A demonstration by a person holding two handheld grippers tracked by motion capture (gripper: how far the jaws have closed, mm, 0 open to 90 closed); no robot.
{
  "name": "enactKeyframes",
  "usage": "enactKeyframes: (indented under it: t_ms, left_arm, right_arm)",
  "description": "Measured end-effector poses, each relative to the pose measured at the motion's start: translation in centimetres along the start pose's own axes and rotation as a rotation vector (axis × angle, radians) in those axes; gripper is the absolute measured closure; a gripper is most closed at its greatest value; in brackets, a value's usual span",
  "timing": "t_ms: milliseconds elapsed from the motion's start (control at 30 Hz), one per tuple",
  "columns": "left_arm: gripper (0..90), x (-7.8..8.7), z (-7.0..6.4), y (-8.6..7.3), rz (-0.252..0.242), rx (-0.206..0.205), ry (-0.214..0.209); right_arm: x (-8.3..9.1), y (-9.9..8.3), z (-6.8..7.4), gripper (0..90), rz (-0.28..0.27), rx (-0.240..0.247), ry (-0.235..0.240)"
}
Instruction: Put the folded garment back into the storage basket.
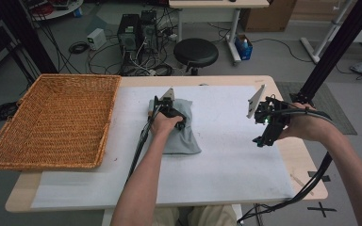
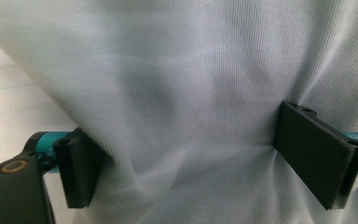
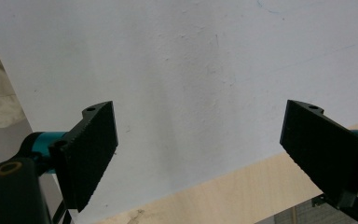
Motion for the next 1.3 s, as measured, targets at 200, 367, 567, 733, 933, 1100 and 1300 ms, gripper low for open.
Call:
enactKeyframes:
  t_ms: [200, 367, 567, 733, 933, 1100, 1300]
  left_arm:
    - [13.6, -0.1, -0.3, 0.0, 0.010, -0.039, 0.016]
    - [13.3, -0.1, -0.2, 0.0, 0.025, -0.051, 0.011]
    - [13.4, -0.2, -0.3, 0.1, 0.033, -0.050, 0.021]
    - [21.4, 0.2, -0.7, 0.1, 0.028, -0.071, 0.016]
    - [47.7, 0.7, -1.4, 0.1, 0.013, -0.099, -0.022]
    - [63.4, 0.9, -1.6, 0.1, 0.005, -0.102, -0.038]
    - [67.6, 1.0, -2.0, 0.0, -0.004, -0.121, -0.014]
  right_arm:
    - [-0.2, 0.0, -0.1, 11.1, 0.046, 0.021, 0.004]
    - [-0.1, 0.2, 0.1, 11.1, 0.047, 0.011, 0.008]
    - [0.0, 0.1, 0.0, 11.1, 0.053, 0.006, 0.005]
    - [0.0, 0.3, 0.0, 11.1, 0.047, 0.003, -0.002]
    - [0.1, 0.8, 0.2, 11.2, 0.039, 0.019, -0.006]
    - [0.2, 0.9, 0.3, 11.2, 0.037, 0.021, -0.013]
    - [0.3, 0.6, 0.2, 11.2, 0.038, 0.011, -0.017]
Point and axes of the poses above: each handheld gripper's, and its own axes: x roughly backward along the jaws, y roughly out of its top, z roughly to its left, the point moved 3 cm from there along -x, roughly forward along the jaws, and after that the axes turned 6 degrees about -x, right-handed, at the moved point
